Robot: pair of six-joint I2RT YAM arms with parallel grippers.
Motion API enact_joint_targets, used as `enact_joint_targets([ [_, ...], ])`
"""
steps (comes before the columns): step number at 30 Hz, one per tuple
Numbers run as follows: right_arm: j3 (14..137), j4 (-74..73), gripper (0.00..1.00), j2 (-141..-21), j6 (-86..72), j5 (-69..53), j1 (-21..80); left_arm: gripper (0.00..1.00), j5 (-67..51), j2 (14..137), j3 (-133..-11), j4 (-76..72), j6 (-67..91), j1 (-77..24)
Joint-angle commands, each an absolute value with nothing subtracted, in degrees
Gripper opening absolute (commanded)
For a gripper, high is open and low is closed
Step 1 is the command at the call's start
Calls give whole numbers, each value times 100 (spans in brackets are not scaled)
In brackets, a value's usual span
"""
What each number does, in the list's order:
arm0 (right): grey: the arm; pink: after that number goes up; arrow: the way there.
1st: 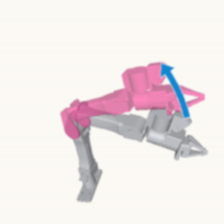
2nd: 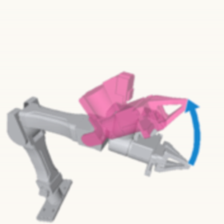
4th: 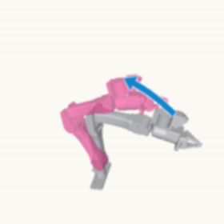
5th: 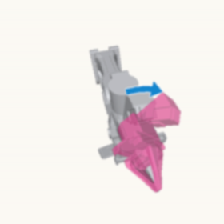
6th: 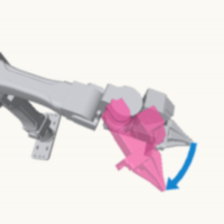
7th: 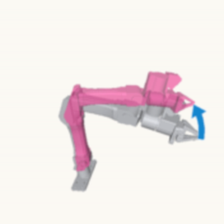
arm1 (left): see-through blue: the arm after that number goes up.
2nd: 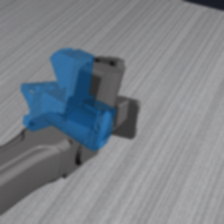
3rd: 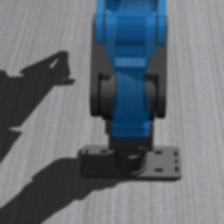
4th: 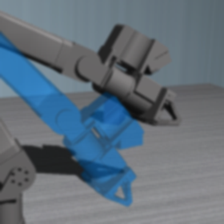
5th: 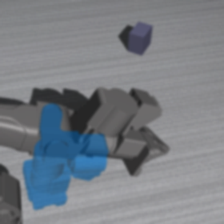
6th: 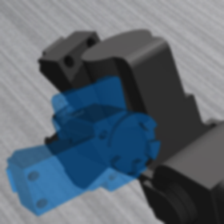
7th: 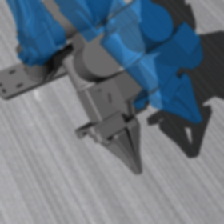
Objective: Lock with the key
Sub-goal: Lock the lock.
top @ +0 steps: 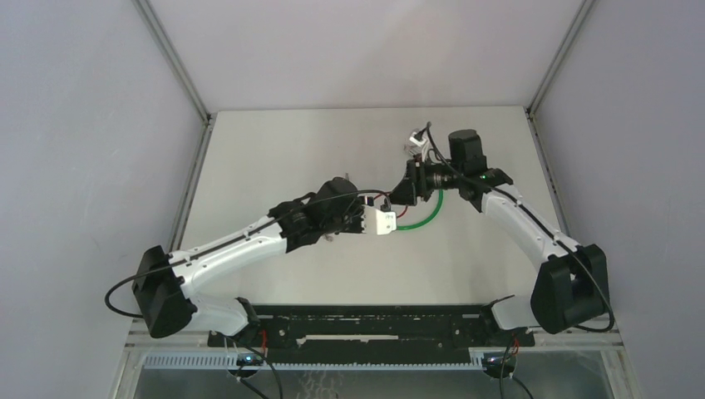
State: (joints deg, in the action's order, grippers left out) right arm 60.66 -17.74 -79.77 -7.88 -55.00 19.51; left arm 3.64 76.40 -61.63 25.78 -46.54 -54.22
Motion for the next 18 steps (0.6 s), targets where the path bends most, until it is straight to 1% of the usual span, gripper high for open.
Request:
enact_joint_targets([
  [1,6091,-1586,65,-7440,-797,-5666,1667,0,370,7679,-6291,2170,-4173,-5320],
  [4,6091,-1498,71,-7144,-889,-5659,1281,0,272,7723,-6464,2158,-3786,-5149],
  [8,6028,-1326,75,-6871,-1295,-5466,966,0,232,7768,-6783,2100,-3220,-4901],
  [11,5608,-479,76,-6695,-2052,-5424,973,0,356,7782,-6991,1930,-2870,-4834],
  [13,5514,-34,77,-6791,-2537,-5474,994,0,453,7822,-7162,1839,-2631,-4809],
  [18,5409,839,77,-6905,-3032,-5146,1497,0,520,7984,-7580,1713,-2086,-4790],
])
